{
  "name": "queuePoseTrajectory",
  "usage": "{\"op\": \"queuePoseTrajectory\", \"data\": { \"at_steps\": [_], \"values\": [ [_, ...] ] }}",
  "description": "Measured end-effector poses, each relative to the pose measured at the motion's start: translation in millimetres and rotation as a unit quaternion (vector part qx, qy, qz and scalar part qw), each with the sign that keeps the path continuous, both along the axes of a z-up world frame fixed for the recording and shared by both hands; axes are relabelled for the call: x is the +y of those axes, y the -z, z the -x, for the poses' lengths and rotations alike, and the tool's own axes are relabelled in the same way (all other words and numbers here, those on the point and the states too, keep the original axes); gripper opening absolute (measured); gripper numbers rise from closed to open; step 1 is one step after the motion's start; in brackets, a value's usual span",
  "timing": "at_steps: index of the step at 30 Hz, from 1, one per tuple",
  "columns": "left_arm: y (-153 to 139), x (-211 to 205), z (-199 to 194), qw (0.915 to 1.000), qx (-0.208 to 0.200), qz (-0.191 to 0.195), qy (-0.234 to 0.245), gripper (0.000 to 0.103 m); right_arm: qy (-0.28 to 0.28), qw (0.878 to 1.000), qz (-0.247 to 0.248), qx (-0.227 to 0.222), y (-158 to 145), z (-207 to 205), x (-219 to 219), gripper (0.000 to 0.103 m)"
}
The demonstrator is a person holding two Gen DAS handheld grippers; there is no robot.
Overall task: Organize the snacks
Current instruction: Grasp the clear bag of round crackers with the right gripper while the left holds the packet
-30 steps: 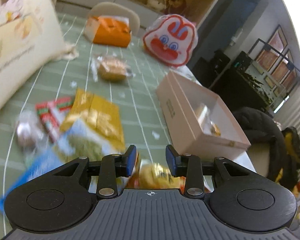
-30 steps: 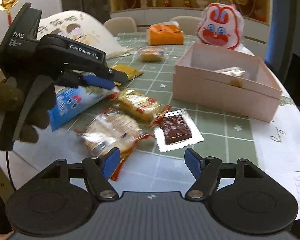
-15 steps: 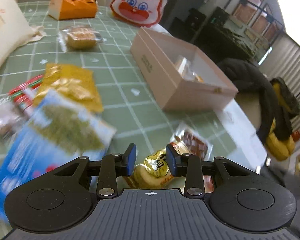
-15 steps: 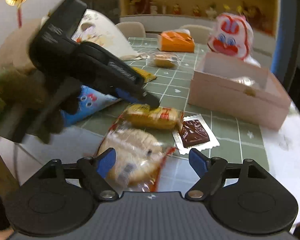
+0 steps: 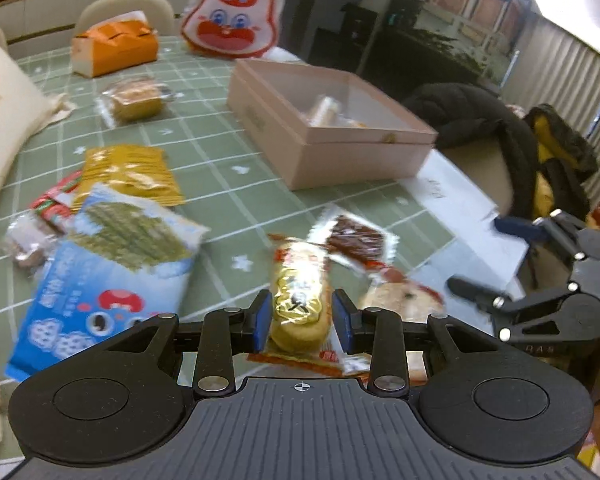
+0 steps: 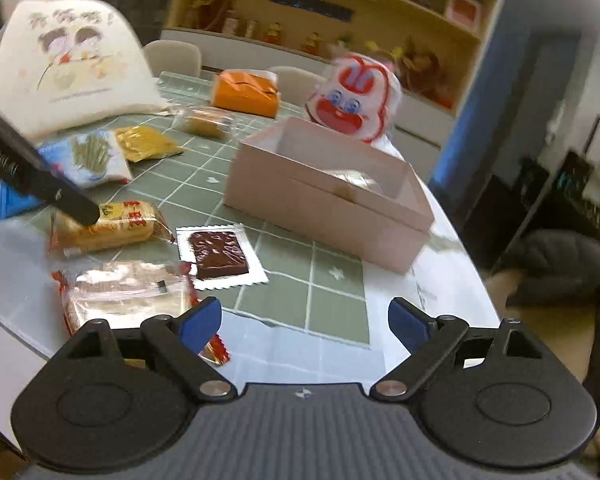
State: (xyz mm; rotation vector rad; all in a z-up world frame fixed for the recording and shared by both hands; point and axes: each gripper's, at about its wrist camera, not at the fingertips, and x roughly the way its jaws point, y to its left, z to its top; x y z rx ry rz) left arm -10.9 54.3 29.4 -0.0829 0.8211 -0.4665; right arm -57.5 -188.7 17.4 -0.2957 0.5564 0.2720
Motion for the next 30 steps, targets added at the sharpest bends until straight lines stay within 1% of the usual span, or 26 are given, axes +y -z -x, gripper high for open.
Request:
{"op": "queuePoseTrajectory", "data": {
  "at_steps": [1,3,5,6,8,10,11,12,14,17,19,21,24,25,27,28,30],
  "values": [
    [-1.5,-2.4,1.1,1.0,-0.005,-0.004,-0.002,0.037,-0.01,0.999,-0.026,0.02,-3.0,0.1,-3.1,0.091],
    [-4.9,-7.5,4.4,0.9992,-0.023,-0.028,-0.016,0.037,-0.03,0.996,-0.071,0.048,-9.1,1.4,-3.7,0.091],
    [-8.1,-9.8,6.4,0.9981,-0.034,-0.04,-0.031,0.037,-0.043,0.993,-0.096,0.056,-12.1,6.5,0.7,0.091],
    [-10.0,-9.4,6.9,0.9983,-0.034,-0.035,-0.031,0.037,-0.058,0.992,-0.099,0.059,-12.7,9.7,5.6,0.091],
    [-12.4,-8.5,8.8,0.9988,-0.034,-0.022,-0.027,0.037,-0.093,0.99,-0.085,0.065,-9.6,16.2,16.6,0.091],
    [-13.3,-9.1,10.5,0.999,-0.035,-0.017,-0.023,0.037,-0.119,0.99,-0.047,0.064,-2.8,23.8,27.3,0.091],
    [-13.0,-10.4,10.8,0.999,-0.035,-0.015,-0.022,0.037,-0.122,0.99,-0.027,0.06,1.0,25.7,30.3,0.091],
    [-11.6,-12.4,10.3,0.9992,-0.034,-0.014,-0.018,0.037,-0.116,0.992,-0.004,0.053,5.6,26.5,30.7,0.091],
    [-7.8,-18.6,9.1,0.999,-0.034,-0.024,-0.014,0.037,-0.094,0.995,0.012,0.041,10.0,24.1,23.4,0.093],
    [-1.7,-31.5,7.3,0.9962,-0.048,-0.072,-0.013,0.037,-0.039,0.998,0.026,0.034,9.7,14.0,5.2,0.093],
    [2.0,-37.6,4.5,0.9939,-0.053,-0.095,-0.013,0.037,-0.003,0.999,0.028,0.033,10.1,5.9,-9.8,0.093],
    [6.0,-40.9,-0.3,0.9931,-0.051,-0.105,-0.011,0.043,0.019,0.999,0.006,0.043,9.2,1.0,-23.6,0.093],
    [9.4,-41.0,-8.4,0.9944,-0.049,-0.093,-0.009,0.044,0.022,0.996,-0.055,0.064,3.8,-0.2,-37.3,0.093],
    [10.9,-40.2,-11.5,0.9952,-0.043,-0.088,-0.009,0.044,0.019,0.994,-0.077,0.07,2.1,-1.3,-39.4,0.093],
    [18.3,-37.9,-19.5,0.9964,-0.017,-0.082,-0.012,0.046,0.016,0.991,-0.105,0.077,-0.4,-0.7,-39.1,0.093],
    [19.5,-36.3,-18.9,0.9969,-0.024,-0.074,-0.013,0.046,0.019,0.99,-0.119,0.078,-1.5,-2.9,-38.2,0.093],
    [20.7,-33.5,-17.6,0.9975,-0.023,-0.063,-0.021,0.045,0.035,0.987,-0.14,0.075,-2.9,-8.0,-35.2,0.093]
  ]
}}
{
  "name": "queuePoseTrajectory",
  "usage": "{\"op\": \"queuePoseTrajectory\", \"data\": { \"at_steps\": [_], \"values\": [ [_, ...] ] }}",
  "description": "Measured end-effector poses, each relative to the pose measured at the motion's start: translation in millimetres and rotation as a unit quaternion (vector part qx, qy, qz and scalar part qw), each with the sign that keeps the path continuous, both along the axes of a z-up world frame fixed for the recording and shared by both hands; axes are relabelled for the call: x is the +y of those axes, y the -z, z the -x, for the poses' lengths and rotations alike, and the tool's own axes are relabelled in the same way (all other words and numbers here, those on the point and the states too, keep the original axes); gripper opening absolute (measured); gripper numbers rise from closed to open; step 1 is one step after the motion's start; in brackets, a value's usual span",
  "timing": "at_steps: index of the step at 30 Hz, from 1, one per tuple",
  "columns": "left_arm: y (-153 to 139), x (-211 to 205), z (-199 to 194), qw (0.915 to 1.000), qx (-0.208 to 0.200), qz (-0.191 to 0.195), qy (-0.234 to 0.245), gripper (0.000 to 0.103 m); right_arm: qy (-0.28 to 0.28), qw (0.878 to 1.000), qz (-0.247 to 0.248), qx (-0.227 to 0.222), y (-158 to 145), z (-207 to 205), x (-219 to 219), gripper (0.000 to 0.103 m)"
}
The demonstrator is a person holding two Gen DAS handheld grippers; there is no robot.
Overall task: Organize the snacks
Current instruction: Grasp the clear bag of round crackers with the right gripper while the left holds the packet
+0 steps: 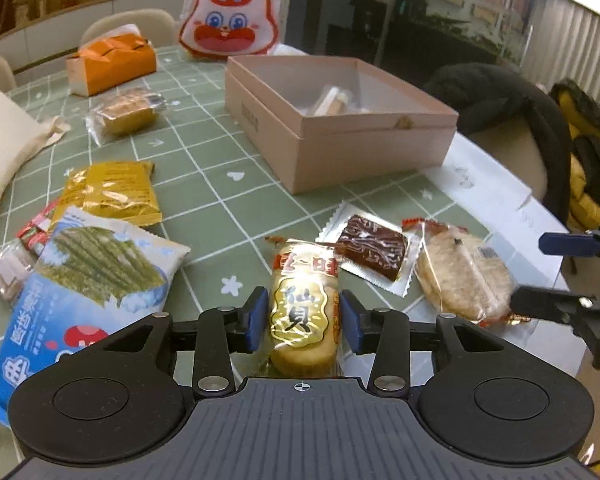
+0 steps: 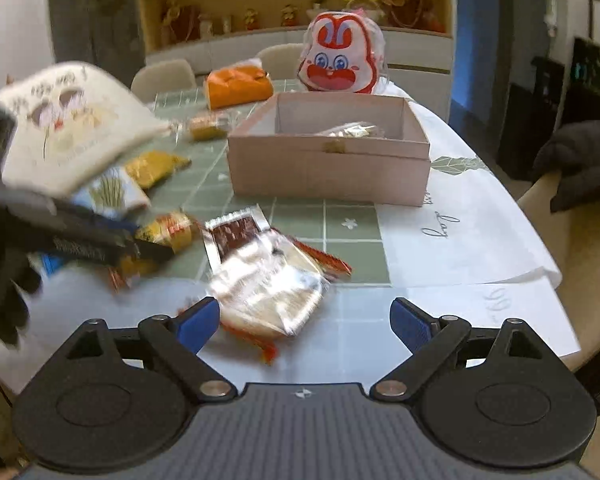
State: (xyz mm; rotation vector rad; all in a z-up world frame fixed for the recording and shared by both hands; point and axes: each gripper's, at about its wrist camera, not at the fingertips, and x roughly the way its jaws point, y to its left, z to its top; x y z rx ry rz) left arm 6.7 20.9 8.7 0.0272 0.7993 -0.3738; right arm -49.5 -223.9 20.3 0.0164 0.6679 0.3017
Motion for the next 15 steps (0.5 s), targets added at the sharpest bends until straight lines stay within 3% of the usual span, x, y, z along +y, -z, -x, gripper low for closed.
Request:
{"op": "queuePoseTrajectory", "data": {
  "at_steps": [5,11,15],
  "values": [
    [2.7,4.9,10.0,0.9995,-0.011,0.02,-0.022,0.042,0.053,0.998,-0.016,-0.004,-0.5,-14.1,11.0,0.093],
    [3.5,8.5,30.0,0.9979,-0.02,0.03,-0.053,0.042,0.061,0.997,-0.012,0.04,17.2,-37.8,26.6,0.093],
    [4.0,6.7,35.9,0.9976,-0.027,0.029,-0.057,0.042,0.071,0.996,-0.031,0.04,22.5,-37.9,24.0,0.096]
  ]
}}
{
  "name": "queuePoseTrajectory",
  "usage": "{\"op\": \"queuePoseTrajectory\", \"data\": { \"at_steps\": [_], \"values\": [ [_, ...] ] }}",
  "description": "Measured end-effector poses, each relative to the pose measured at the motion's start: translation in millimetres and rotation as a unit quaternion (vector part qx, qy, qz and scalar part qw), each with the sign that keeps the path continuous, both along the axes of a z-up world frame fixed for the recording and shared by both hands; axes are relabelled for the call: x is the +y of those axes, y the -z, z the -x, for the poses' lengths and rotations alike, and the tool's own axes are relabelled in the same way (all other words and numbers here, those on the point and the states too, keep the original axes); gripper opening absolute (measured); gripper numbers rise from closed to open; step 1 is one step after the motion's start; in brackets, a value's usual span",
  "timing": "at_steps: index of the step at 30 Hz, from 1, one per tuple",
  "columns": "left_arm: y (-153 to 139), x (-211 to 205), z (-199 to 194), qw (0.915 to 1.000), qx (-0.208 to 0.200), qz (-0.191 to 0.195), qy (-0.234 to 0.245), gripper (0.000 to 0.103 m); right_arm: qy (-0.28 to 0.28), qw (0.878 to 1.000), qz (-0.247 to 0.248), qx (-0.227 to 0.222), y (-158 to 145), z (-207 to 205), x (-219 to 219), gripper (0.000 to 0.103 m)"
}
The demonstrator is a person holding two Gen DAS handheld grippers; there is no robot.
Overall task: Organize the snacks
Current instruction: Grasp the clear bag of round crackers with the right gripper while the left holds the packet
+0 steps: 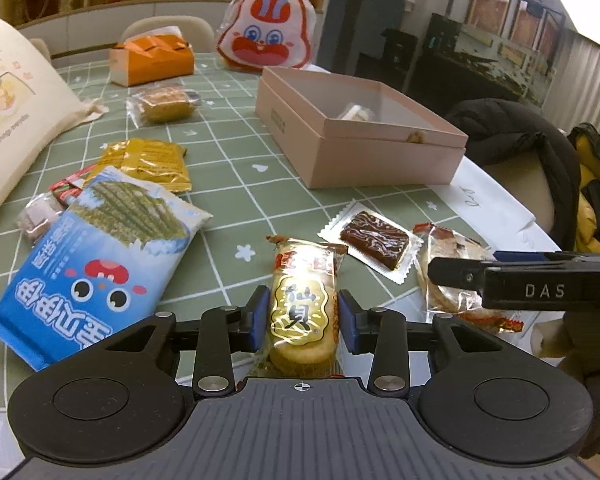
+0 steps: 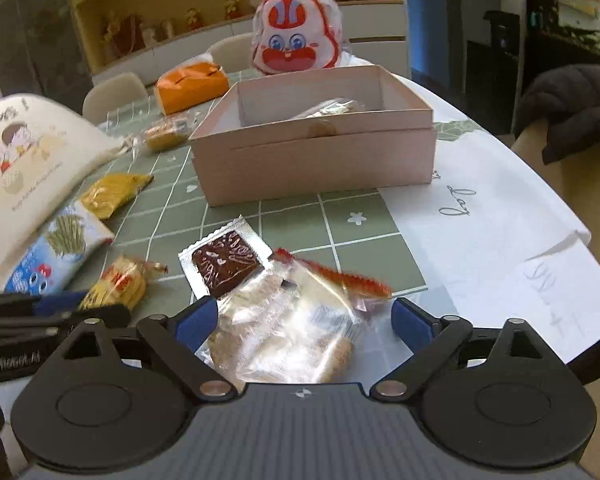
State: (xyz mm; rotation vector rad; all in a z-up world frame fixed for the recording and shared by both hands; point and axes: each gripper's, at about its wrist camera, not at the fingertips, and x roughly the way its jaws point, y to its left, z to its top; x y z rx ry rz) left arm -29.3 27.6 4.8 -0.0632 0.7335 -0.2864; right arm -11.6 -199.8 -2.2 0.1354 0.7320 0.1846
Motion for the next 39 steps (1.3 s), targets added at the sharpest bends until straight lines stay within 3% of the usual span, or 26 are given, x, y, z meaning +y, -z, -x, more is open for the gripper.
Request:
{"op": "queuePoseTrajectory", "data": {
  "at_steps": [7,12,17,26,34,39],
  "values": [
    [3.0,-1.2,4.8,0.9999,-0.015,-0.002,-0.004,0.042,-0.009,1.0,0.005,0.001,-0.9,3.2,-2.9,0.096],
    [4.4,1.8,6.4,0.9998,-0.018,0.009,-0.006,0.042,-0.065,0.997,0.019,-0.023,-9.1,22.1,-3.8,0.096],
    [3.5,8.1,3.5,0.9992,-0.003,0.039,-0.01,0.042,-0.11,0.993,0.04,-0.002,-9.4,31.7,-5.4,0.096],
    [3.1,6.9,5.3,0.9992,0.0,0.04,-0.002,0.042,-0.053,0.992,0.117,-0.01,-9.2,35.4,-31.2,0.096],
    [3.6,4.2,6.5,0.9995,-0.006,0.03,-0.004,0.042,-0.064,0.998,0.014,-0.008,-23.1,25.7,-27.9,0.096],
    [3.6,3.1,7.2,0.9996,-0.007,0.027,-0.008,0.042,-0.002,0.999,0.023,0.041,-9.8,-13.0,1.2,0.096]
  ]
}}
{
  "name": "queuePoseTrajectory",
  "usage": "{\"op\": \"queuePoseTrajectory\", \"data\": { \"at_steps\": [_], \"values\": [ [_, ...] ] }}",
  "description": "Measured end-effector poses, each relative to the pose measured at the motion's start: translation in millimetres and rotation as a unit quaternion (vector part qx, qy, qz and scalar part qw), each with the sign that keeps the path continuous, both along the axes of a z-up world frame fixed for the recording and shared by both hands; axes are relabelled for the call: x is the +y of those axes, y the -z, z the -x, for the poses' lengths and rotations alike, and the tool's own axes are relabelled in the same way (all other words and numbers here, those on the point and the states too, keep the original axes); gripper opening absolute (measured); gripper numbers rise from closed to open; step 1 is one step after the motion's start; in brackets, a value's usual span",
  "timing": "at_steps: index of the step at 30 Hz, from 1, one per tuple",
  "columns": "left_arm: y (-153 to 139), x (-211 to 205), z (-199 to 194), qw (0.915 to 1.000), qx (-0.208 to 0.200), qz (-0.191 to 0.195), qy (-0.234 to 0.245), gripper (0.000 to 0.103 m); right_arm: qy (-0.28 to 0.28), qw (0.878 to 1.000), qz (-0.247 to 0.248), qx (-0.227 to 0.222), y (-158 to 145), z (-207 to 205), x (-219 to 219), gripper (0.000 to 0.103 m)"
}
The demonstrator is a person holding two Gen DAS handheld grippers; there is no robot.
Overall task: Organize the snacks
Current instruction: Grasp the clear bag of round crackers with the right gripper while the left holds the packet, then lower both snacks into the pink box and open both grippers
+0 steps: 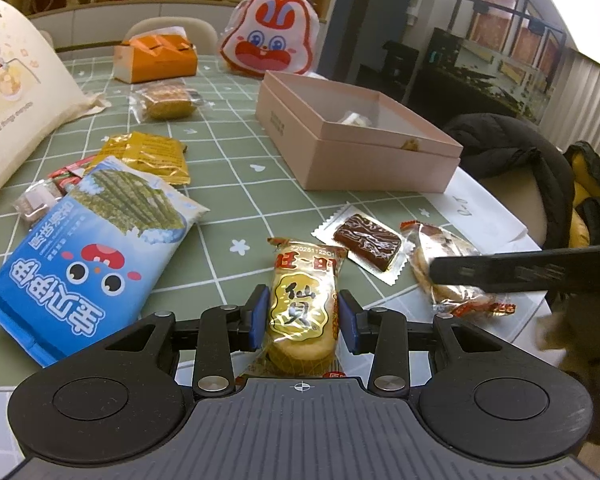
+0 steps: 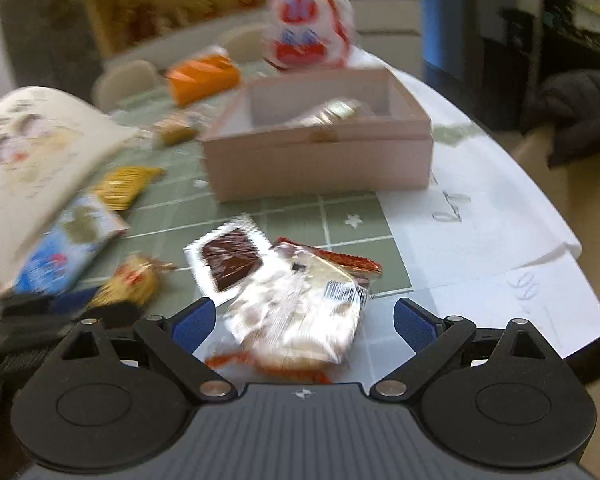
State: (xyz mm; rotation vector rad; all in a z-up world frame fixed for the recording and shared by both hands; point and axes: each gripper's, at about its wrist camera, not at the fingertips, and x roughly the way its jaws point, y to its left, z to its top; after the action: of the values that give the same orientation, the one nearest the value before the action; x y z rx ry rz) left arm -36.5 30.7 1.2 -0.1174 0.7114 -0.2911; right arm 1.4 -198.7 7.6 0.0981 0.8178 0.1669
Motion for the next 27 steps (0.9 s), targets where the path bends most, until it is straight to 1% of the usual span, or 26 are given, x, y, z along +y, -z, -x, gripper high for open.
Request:
{"op": "queuePoseTrajectory", "data": {
  "at_steps": [1,3,5,9,10,11,12,14,16,18,19,20,21,23,24,25,26,27],
  "values": [
    [-0.1,-0.6,0.5,1.0,-0.001,-0.001,-0.001,0.042,0.004,1.0,-0.002,0.007,3.4,-5.4,3.3,0.096],
    [0.1,-1.0,1.5,1.0,-0.002,-0.004,0.0,0.042,0.011,1.0,0.014,-0.001,5.9,-8.6,10.3,0.098],
    [0.5,-0.8,2.2,1.0,-0.004,-0.003,-0.001,0.042,0.006,1.0,0.03,-0.009,8.2,-6.6,13.8,0.097],
    [0.5,-2.2,3.4,1.0,-0.006,-0.006,-0.004,0.042,-0.007,0.999,0.041,-0.024,11.8,3.3,4.9,0.096],
    [0.5,-3.1,3.9,0.9999,-0.007,-0.008,-0.006,0.042,-0.011,0.999,0.041,-0.028,11.6,7.0,0.4,0.093],
    [0.4,-3.6,4.6,0.9999,-0.008,-0.007,-0.011,0.042,-0.016,0.999,0.041,-0.03,10.3,10.8,-2.9,0.086],
    [0.0,-3.7,5.9,0.9998,-0.007,-0.005,-0.018,0.04,-0.021,0.998,0.043,-0.032,9.0,14.4,-6.8,0.082],
    [-0.7,-4.4,7.5,0.9997,-0.006,0.001,-0.023,0.04,-0.03,0.998,0.041,-0.032,5.5,19.3,-15.3,0.082],
    [-5.5,-3.3,9.2,0.9995,-0.007,0.023,-0.021,0.039,-0.037,0.998,0.037,-0.041,-1.3,24.8,-23.8,0.081],
    [-26.6,-1.3,10.1,0.9982,-0.034,0.047,-0.015,0.039,-0.044,0.996,0.03,-0.065,-18.6,29.3,-32.9,0.081],
    [-47.4,-0.9,8.6,0.9966,-0.063,0.053,-0.01,0.039,-0.048,0.995,0.024,-0.081,-32.2,30.5,-36.9,0.081],
    [-69.8,-1.7,6.3,0.9942,-0.094,0.05,-0.006,0.039,-0.052,0.993,0.019,-0.103,-51.7,30.2,-41.7,0.081],
    [-99.2,-3.5,3.1,0.9896,-0.138,0.042,-0.003,0.04,-0.055,0.99,0.017,-0.127,-72.8,29.1,-45.7,0.081],
    [-144.5,-8.6,-6.6,0.9801,-0.197,0.029,0.0,0.04,-0.05,0.982,0.014,-0.183,-123.2,25.1,-54.1,0.081],
    [-164.7,-12.8,-16.2,0.9765,-0.214,0.023,0.005,0.04,-0.046,0.978,0.011,-0.203,-144.6,21.5,-57.4,0.081],
    [-181.7,-18.0,-29.5,0.9745,-0.223,0.021,0.013,0.04,-0.047,0.974,0.006,-0.223,-165.7,15.5,-60.6,0.081],
    [-192.1,-22.6,-43.4,0.9744,-0.223,0.024,0.02,0.04,-0.05,0.971,0.0,-0.235,-182.4,7.6,-62.9,0.081],
    [-199.5,-27.6,-63.9,0.9763,-0.212,0.032,0.029,0.04,-0.054,0.969,-0.008,-0.243,-197.8,-4.5,-65.0,0.081]
  ]
}}
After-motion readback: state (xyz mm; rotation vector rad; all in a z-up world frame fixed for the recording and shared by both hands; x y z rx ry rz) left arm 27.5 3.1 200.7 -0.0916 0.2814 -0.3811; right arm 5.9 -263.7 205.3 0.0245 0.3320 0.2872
